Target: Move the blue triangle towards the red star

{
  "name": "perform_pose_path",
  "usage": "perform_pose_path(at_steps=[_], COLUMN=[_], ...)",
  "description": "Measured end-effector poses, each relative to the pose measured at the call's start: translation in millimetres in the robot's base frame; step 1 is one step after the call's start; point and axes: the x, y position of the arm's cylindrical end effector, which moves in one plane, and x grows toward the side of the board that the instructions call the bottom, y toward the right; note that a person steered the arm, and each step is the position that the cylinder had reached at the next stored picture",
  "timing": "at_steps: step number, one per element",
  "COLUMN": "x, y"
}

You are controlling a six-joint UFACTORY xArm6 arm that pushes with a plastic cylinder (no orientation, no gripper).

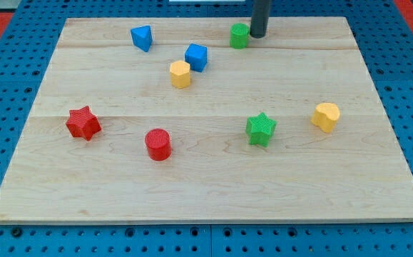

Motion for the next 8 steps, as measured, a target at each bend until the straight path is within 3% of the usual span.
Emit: perform_pose_path(at_steps=[1, 3, 4, 8], x=[20, -21, -25, -14], y=[-29, -39, -91, -194])
